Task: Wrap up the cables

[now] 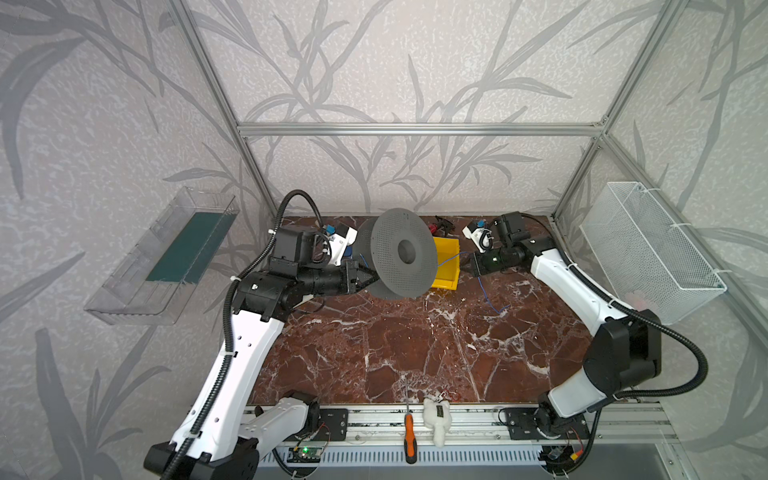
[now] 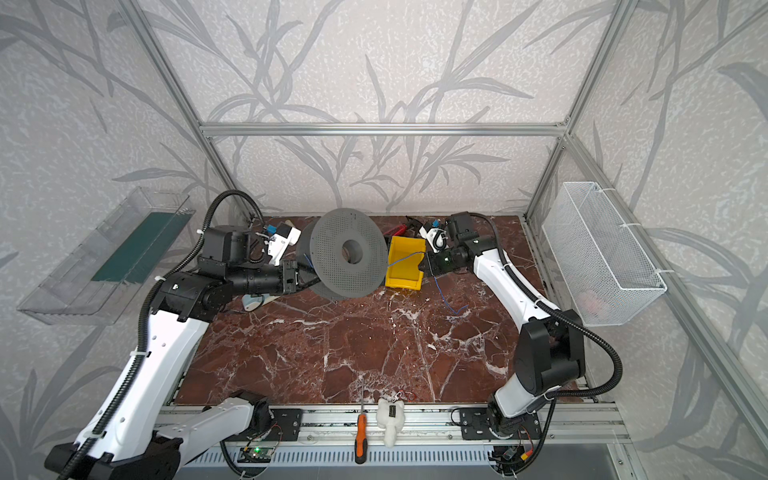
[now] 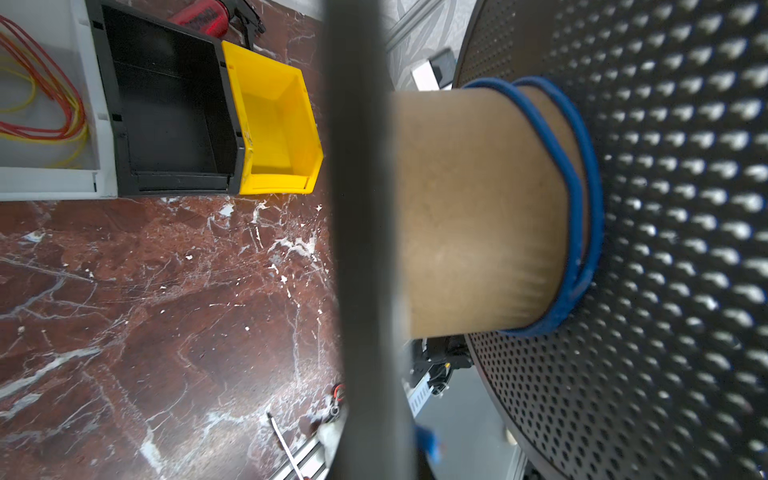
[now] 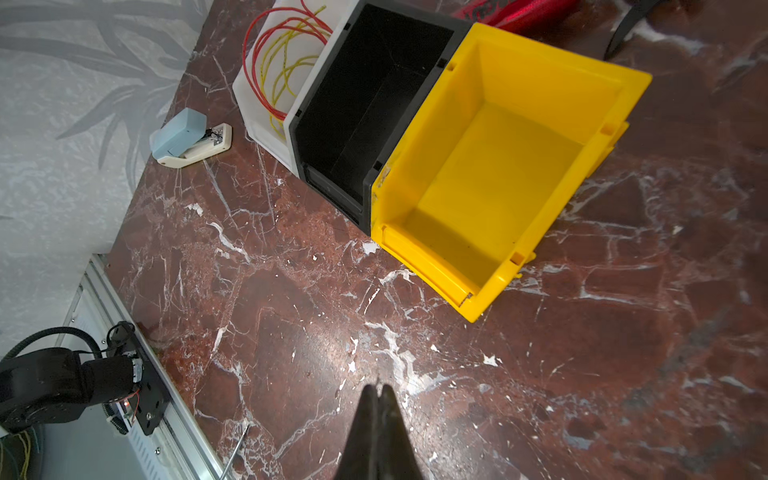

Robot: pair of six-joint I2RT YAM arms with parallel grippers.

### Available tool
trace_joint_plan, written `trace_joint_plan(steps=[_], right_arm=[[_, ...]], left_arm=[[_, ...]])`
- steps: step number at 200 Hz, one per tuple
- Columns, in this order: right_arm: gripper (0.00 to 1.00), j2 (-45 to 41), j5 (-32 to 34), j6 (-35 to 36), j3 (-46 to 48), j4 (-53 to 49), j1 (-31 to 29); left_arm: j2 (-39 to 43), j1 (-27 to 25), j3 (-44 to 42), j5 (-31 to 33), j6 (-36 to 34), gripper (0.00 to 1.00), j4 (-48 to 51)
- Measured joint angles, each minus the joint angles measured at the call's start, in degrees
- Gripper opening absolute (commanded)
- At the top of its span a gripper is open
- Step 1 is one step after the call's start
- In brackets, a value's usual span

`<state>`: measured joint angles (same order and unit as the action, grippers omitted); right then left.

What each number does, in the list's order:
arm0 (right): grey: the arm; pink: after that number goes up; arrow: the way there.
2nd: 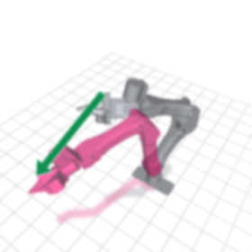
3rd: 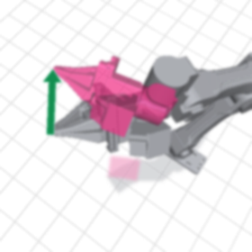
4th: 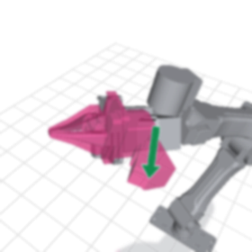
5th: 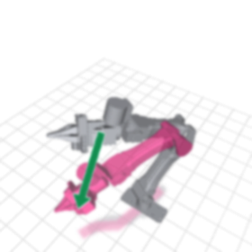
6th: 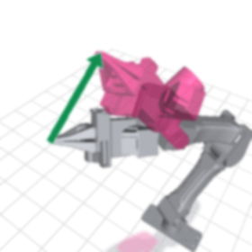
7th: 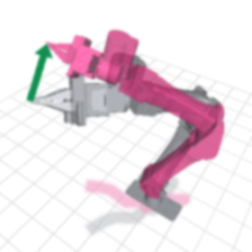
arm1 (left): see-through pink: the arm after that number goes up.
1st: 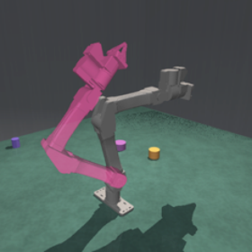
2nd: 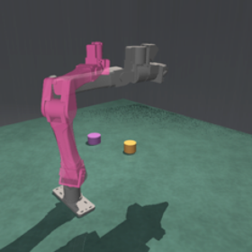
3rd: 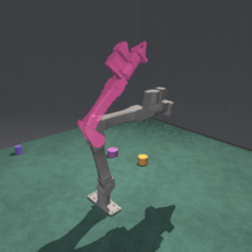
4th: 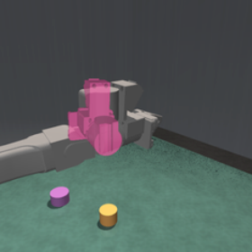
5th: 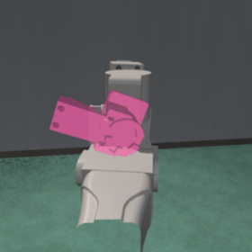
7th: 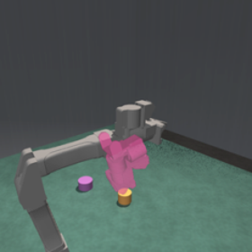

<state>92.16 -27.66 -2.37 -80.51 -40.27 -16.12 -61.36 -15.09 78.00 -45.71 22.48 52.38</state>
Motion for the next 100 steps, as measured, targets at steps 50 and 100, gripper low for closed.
trace_joint_plan(steps=[50,100], right_arm=[[0.0,4.3,4.1,3.1,-11.8,-12.9,-0.2],[0.0,8.0,12.2,5.6,-22.2,-23.9,-3.2]], left_arm=[[-0.8,-13.4,-1.1,12.6,-10.1,0.0,4.3],[-6.1,-23.5,-1.1,30.6,-15.3,0.0,6.6]])
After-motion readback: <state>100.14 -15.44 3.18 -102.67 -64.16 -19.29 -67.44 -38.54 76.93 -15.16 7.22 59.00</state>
